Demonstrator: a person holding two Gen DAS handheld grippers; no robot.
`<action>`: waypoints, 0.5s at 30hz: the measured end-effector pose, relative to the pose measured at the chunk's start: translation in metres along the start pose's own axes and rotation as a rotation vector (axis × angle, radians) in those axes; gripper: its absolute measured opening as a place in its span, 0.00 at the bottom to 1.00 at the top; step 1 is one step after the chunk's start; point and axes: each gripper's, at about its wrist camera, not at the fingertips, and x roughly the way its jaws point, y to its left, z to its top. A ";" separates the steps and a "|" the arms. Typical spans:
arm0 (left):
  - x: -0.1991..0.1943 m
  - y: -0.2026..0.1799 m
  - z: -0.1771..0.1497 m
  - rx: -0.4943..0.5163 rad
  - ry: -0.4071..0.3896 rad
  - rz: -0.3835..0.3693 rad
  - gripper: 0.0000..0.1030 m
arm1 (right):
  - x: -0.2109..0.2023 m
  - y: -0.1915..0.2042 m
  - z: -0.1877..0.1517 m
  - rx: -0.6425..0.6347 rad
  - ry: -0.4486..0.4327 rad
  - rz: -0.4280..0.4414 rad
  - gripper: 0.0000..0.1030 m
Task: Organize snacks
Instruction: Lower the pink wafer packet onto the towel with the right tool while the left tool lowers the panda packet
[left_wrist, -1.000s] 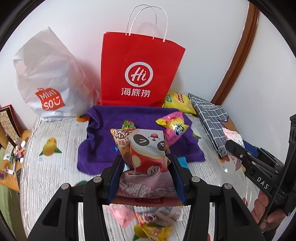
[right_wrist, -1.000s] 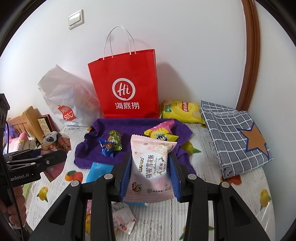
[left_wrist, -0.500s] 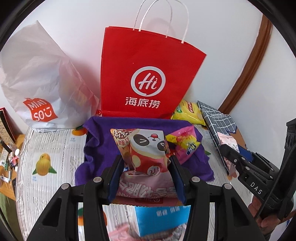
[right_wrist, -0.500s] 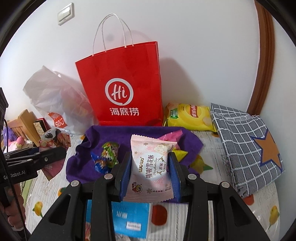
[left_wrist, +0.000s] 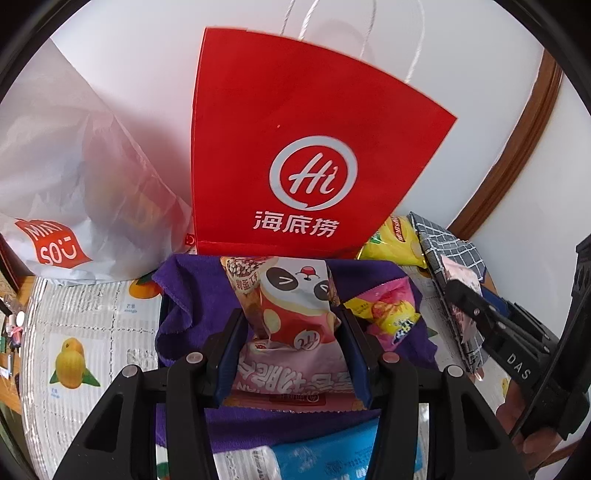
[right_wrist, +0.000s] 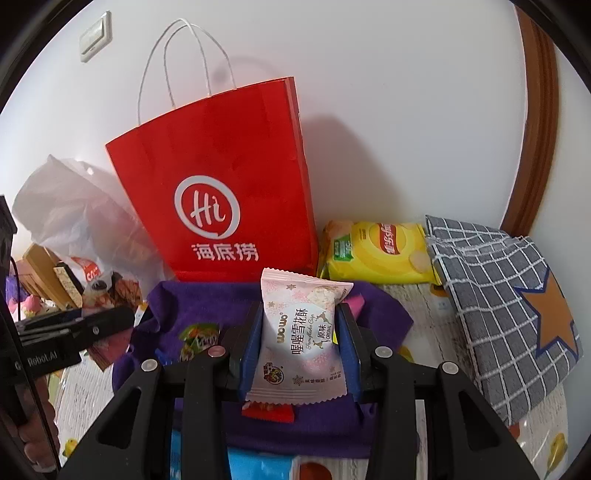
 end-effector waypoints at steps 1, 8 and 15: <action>0.003 0.002 0.000 -0.002 0.003 0.003 0.47 | 0.004 0.001 0.002 -0.002 0.000 0.001 0.38; 0.023 0.022 -0.002 -0.039 0.035 0.019 0.47 | 0.032 0.005 0.000 -0.020 0.021 -0.004 0.38; 0.034 0.034 -0.002 -0.068 0.054 0.027 0.47 | 0.051 -0.005 -0.004 -0.029 0.063 -0.035 0.38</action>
